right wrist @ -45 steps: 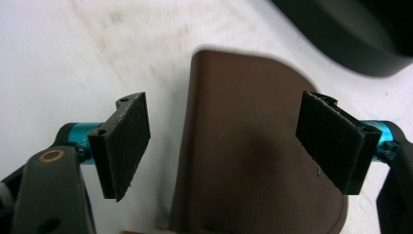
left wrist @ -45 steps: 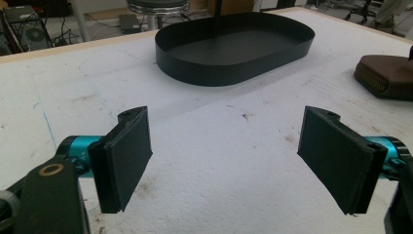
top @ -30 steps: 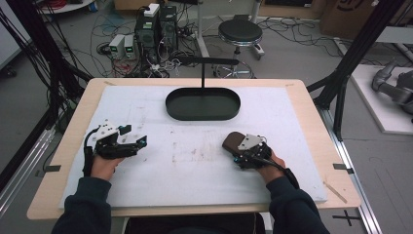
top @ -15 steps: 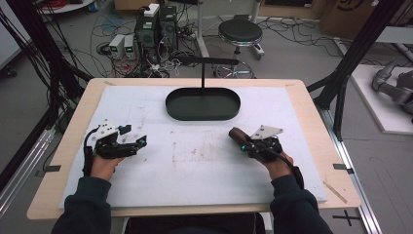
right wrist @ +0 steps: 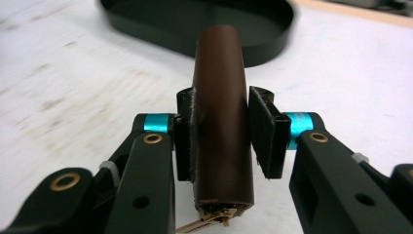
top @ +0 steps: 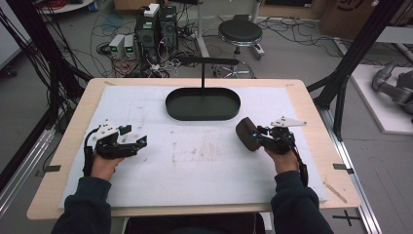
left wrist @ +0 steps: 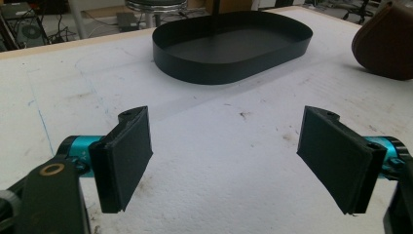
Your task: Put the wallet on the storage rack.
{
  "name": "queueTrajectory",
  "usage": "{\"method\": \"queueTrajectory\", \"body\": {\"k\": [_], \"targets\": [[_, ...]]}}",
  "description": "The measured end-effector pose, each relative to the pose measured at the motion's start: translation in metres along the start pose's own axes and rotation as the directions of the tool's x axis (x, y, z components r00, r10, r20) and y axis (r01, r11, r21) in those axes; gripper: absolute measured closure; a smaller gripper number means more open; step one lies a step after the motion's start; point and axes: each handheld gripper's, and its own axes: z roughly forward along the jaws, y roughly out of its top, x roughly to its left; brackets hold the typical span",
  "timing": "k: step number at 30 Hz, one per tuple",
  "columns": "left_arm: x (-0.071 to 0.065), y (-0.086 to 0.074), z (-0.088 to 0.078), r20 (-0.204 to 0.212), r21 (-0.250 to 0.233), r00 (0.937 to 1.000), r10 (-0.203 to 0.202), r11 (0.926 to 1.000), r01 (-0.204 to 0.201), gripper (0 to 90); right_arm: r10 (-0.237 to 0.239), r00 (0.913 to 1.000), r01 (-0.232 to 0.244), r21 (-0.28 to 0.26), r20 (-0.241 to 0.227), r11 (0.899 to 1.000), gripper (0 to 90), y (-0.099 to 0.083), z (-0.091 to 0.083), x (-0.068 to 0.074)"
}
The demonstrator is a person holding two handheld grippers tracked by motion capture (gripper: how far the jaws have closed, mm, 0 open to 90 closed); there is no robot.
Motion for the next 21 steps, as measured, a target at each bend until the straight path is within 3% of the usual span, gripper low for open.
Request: {"method": "queueTrajectory", "body": {"k": [2,5,7,8,10,11,13,17,21], "targets": [[0.000,0.000,0.000,0.000,0.002,1.0000,-0.002,1.0000,0.002,19.8,0.026,0.9996,-0.026,-0.012,0.007,1.000,62.8,0.000,-0.001,-0.004],[0.000,0.000,0.000,0.000,0.003,1.0000,-0.001,1.0000,0.001,20.0,0.085,0.9953,-0.085,0.004,-0.046,0.996,46.6,-0.002,0.001,-0.008],[0.000,0.000,0.001,-0.002,0.002,1.0000,-0.002,1.0000,0.002,20.1,0.063,0.9964,-0.061,0.038,-0.056,0.997,36.6,-0.002,0.005,-0.007],[0.000,0.000,0.001,0.000,0.004,1.0000,-0.001,1.0000,0.001,20.2,0.050,0.9969,-0.046,0.061,-0.061,0.997,39.2,-0.003,0.009,-0.005],[0.000,0.000,0.001,-0.001,0.002,1.0000,-0.002,1.0000,0.002,20.2,-0.008,0.9986,0.013,0.104,-0.052,0.994,61.3,-0.004,0.014,-0.001],[0.000,0.000,0.001,0.001,0.003,1.0000,-0.002,1.0000,0.002,20.3,-0.036,0.9988,0.040,0.120,-0.034,0.992,60.1,-0.005,0.016,0.001],[0.000,0.000,0.000,0.000,0.004,1.0000,-0.002,1.0000,0.002,20.3,-0.067,0.9968,0.072,0.141,-0.044,0.987,61.6,-0.005,0.019,0.004],[0.000,0.000,0.001,0.000,0.004,1.0000,-0.001,1.0000,0.001,20.3,-0.109,0.9938,0.111,0.134,-0.026,0.985,66.0,-0.005,0.019,0.008],[0.000,0.000,0.001,0.000,0.003,1.0000,0.000,1.0000,0.000,20.3,-0.111,0.9933,0.114,0.122,-0.034,0.986,67.2,-0.004,0.019,0.008]]}}
